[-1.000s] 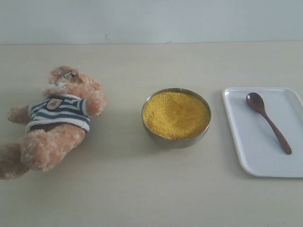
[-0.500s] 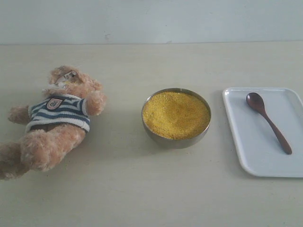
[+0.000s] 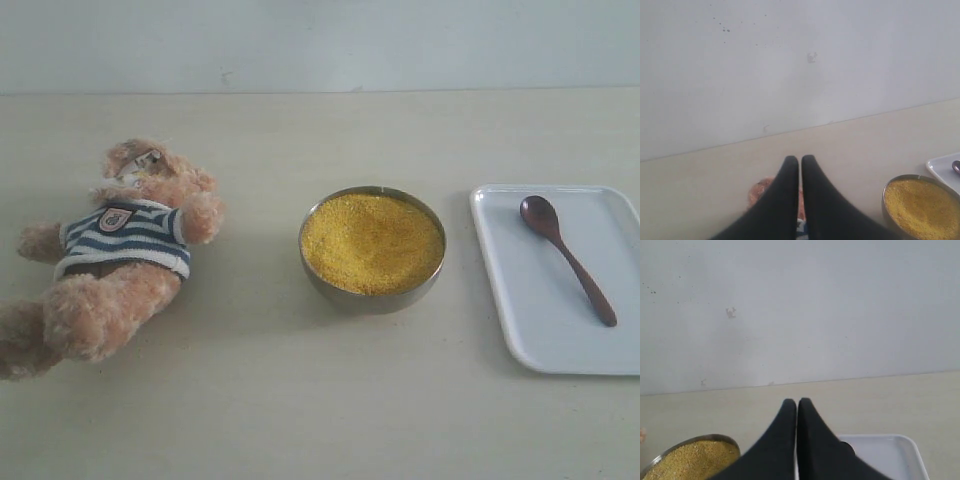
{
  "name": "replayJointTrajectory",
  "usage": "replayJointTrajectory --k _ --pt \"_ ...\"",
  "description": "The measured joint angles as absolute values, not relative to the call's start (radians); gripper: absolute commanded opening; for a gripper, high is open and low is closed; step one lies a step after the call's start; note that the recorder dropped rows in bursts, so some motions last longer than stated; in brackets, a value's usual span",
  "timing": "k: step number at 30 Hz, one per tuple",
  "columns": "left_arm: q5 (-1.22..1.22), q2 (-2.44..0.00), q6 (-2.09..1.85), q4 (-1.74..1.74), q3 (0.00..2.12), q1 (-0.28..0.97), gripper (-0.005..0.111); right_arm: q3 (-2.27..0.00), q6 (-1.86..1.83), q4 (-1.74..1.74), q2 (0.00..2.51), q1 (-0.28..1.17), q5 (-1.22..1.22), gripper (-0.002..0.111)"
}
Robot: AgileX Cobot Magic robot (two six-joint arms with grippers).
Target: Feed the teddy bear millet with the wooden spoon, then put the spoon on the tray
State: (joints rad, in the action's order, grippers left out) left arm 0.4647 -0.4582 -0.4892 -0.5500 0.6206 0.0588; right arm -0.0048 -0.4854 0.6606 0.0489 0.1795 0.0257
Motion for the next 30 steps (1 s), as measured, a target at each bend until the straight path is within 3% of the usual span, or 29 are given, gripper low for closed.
replayJointTrajectory --k 7,15,20,30 --pt "0.463 -0.458 -0.489 -0.550 0.621 0.059 0.004 -0.005 -0.400 0.501 0.047 0.180 0.028 0.000" --pt "0.463 -0.458 -0.489 -0.550 0.621 0.059 0.004 -0.005 0.109 -0.021 0.044 0.169 -0.125 0.000" --pt "0.463 -0.458 -0.489 -0.550 0.621 0.059 0.004 0.000 0.168 -0.078 0.011 0.165 -0.282 0.000" --pt "0.463 -0.458 -0.489 -0.550 0.621 0.059 0.004 0.000 0.054 -0.052 0.005 0.161 -0.313 0.000"
